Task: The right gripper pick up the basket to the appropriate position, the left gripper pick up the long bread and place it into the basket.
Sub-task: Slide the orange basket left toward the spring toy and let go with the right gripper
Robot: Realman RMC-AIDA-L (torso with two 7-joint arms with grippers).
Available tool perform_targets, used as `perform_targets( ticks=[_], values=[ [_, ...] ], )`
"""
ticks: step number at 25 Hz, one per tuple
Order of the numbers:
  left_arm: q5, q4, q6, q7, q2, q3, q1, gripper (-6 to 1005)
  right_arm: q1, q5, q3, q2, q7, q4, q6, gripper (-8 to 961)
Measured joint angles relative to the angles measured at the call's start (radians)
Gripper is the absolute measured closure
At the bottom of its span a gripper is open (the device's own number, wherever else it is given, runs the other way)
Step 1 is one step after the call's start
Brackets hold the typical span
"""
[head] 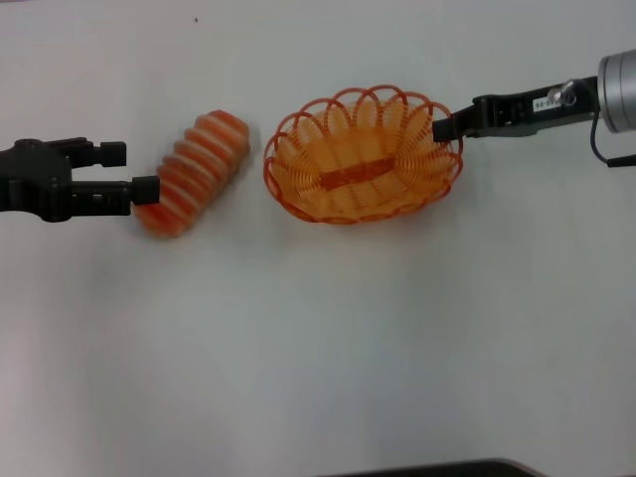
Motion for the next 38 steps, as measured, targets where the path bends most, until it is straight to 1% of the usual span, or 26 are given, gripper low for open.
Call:
perform_targets(
  ticks=[4, 8, 13, 16, 19, 22, 24, 28, 30, 31, 33, 35, 38],
  values=[
    [0.0, 0.0, -0.002, 0.0, 0.002, 0.0, 0.0, 99, -0.008, 0.0, -0.001, 0.002, -0.003, 0.045, 0.042, 813],
    [0.0, 0.0, -0.009, 0.001, 0.002, 0.0, 0.0, 99, -0.007, -0.004, -0.004, 0.012, -0.003, 0.074, 0.081, 790],
    [0.0, 0.0, -0.011, 0.002, 0.003, 0.0, 0.0, 98, -0.008, -0.005, -0.007, 0.018, -0.003, 0.076, 0.093, 762],
    [0.0, 0.0, -0.011, 0.002, 0.003, 0.0, 0.0, 98, -0.014, -0.003, -0.002, 0.015, -0.003, 0.063, 0.078, 745],
    [0.0, 0.0, -0.01, 0.0, 0.004, 0.0, 0.0, 98, -0.024, 0.005, 0.019, 0.008, -0.003, 0.014, 0.046, 626],
    [0.0, 0.003, -0.006, -0.003, 0.005, 0.0, 0.0, 98, -0.041, 0.031, 0.054, 0.008, -0.035, -0.099, -0.032, 507],
    [0.0, 0.012, -0.003, -0.006, 0.005, 0.0, 0.001, 98, -0.056, 0.075, 0.067, 0.009, -0.08, -0.174, -0.093, 300],
    [0.0, 0.028, -0.001, -0.014, 0.005, 0.0, 0.004, 98, -0.1, 0.184, 0.071, 0.013, -0.264, -0.305, -0.252, 235],
    [0.0, 0.031, -0.002, -0.019, 0.006, 0.0, 0.005, 98, -0.125, 0.218, 0.071, 0.025, -0.414, -0.341, -0.338, 203],
    [0.0, 0.032, -0.002, -0.02, 0.005, 0.0, 0.005, 98, -0.139, 0.227, 0.073, 0.035, -0.495, -0.349, -0.361, 194],
    [0.0, 0.035, -0.006, -0.025, 0.004, 0.0, 0.007, 98, -0.167, 0.235, 0.072, 0.053, -0.619, -0.344, -0.378, 176],
    [0.0, 0.035, -0.008, -0.029, 0.003, 0.0, 0.007, 99, -0.179, 0.238, 0.068, 0.059, -0.672, -0.308, -0.374, 157],
    [0.0, 0.037, -0.008, -0.037, 0.002, 0.001, 0.003, 99, -0.18, 0.235, 0.062, 0.059, -0.694, -0.233, -0.361, 130]
  ],
)
